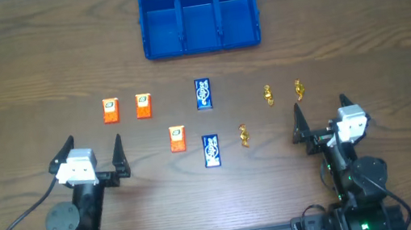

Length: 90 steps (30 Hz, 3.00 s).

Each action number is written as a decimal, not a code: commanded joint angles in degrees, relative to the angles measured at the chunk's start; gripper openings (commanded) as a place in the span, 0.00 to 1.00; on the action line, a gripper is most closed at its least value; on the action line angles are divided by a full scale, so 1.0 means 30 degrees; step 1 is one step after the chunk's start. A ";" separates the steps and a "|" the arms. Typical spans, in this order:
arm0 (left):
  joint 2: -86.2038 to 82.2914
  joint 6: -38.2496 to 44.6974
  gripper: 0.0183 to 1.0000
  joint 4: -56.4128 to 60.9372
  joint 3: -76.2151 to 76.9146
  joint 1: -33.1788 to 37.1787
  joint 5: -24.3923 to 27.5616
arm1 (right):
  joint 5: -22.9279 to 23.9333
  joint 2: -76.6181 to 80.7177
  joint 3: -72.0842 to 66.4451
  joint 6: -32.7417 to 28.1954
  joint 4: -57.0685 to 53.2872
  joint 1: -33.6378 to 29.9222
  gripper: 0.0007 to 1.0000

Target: Sort Candies Into Trays

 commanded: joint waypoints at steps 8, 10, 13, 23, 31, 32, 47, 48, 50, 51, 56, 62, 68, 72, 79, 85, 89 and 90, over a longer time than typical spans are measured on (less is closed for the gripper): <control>-0.0066 -0.0146 1.00 -0.0619 -0.0379 0.0058 0.0262 | -0.0073 -0.0131 -0.0036 -0.0240 -0.0131 -0.0138 1.00; -0.0066 -0.0146 1.00 -0.0619 -0.0379 0.0058 0.0262 | -0.0073 -0.0131 -0.0036 -0.0240 -0.0138 -0.0138 1.00; -0.0058 -0.0146 1.00 -0.0619 -0.0379 0.0058 0.0262 | -0.0073 -0.0131 -0.0036 -0.0240 -0.0131 -0.0138 1.00; -0.0058 -0.0146 1.00 -0.0612 -0.0379 0.0058 0.0262 | -0.0073 -0.0131 -0.0036 -0.0240 -0.0131 -0.0138 1.00; -0.0066 -0.0153 1.00 -0.0612 -0.0379 0.0058 0.0262 | -0.0073 -0.0131 -0.0036 -0.0240 -0.0138 -0.0138 1.00; -0.0066 -0.0146 1.00 -0.0612 -0.0379 0.0058 0.0262 | -0.0073 -0.0131 -0.0036 -0.0240 -0.0138 -0.0138 1.00; -0.0058 -0.0146 1.00 -0.0619 -0.0379 0.0058 0.0262 | -0.0073 -0.0131 -0.0036 -0.0240 -0.0138 -0.0138 1.00; -0.0066 -0.0146 1.00 -0.0612 -0.0379 0.0058 0.0262 | -0.0073 -0.0131 -0.0036 -0.0240 -0.0138 -0.0138 1.00; -0.0066 -0.0146 1.00 -0.0619 -0.0379 0.0058 0.0262 | -0.0073 -0.0131 -0.0036 -0.0240 -0.0138 -0.0138 1.00; -0.0058 -0.0146 1.00 -0.0612 -0.0379 0.0058 0.0262 | -0.0073 -0.0131 -0.0036 -0.0240 -0.0131 -0.0138 1.00; -0.0058 -0.0153 1.00 -0.0619 -0.0379 0.0058 0.0262 | -0.0073 -0.0131 -0.0036 -0.0240 -0.0131 -0.0138 1.00; -0.0051 -0.0146 1.00 -0.0612 -0.0379 0.0058 0.0262 | -0.0073 -0.0131 -0.0036 -0.0240 -0.0131 -0.0138 1.00; -0.0051 -0.0153 1.00 -0.0612 -0.0379 0.0058 0.0262 | -0.0073 -0.0131 -0.0036 -0.0240 -0.0138 -0.0138 1.00; -0.0051 -0.0146 1.00 -0.0612 -0.0379 0.0058 0.0255 | -0.0073 -0.0131 -0.0036 -0.0240 -0.0131 -0.0138 1.00; -0.0058 -0.0153 1.00 -0.0612 -0.0379 0.0022 0.0270 | -0.0073 -0.0131 -0.0036 -0.0240 -0.0131 -0.0138 1.00; 0.0284 -0.2091 1.00 -0.0525 0.0903 -0.0007 0.0357 | -0.0073 -0.0131 -0.0036 -0.0233 -0.0138 -0.0138 1.00; 0.3024 -0.1778 1.00 -0.3257 0.5173 -0.0007 0.0153 | -0.0073 -0.0131 -0.0036 -0.0240 -0.0131 -0.0138 1.00; 0.4109 -0.1610 1.00 -0.3978 0.6368 -0.0007 0.0036 | -0.0073 -0.0131 -0.0036 -0.0240 -0.0131 -0.0138 1.00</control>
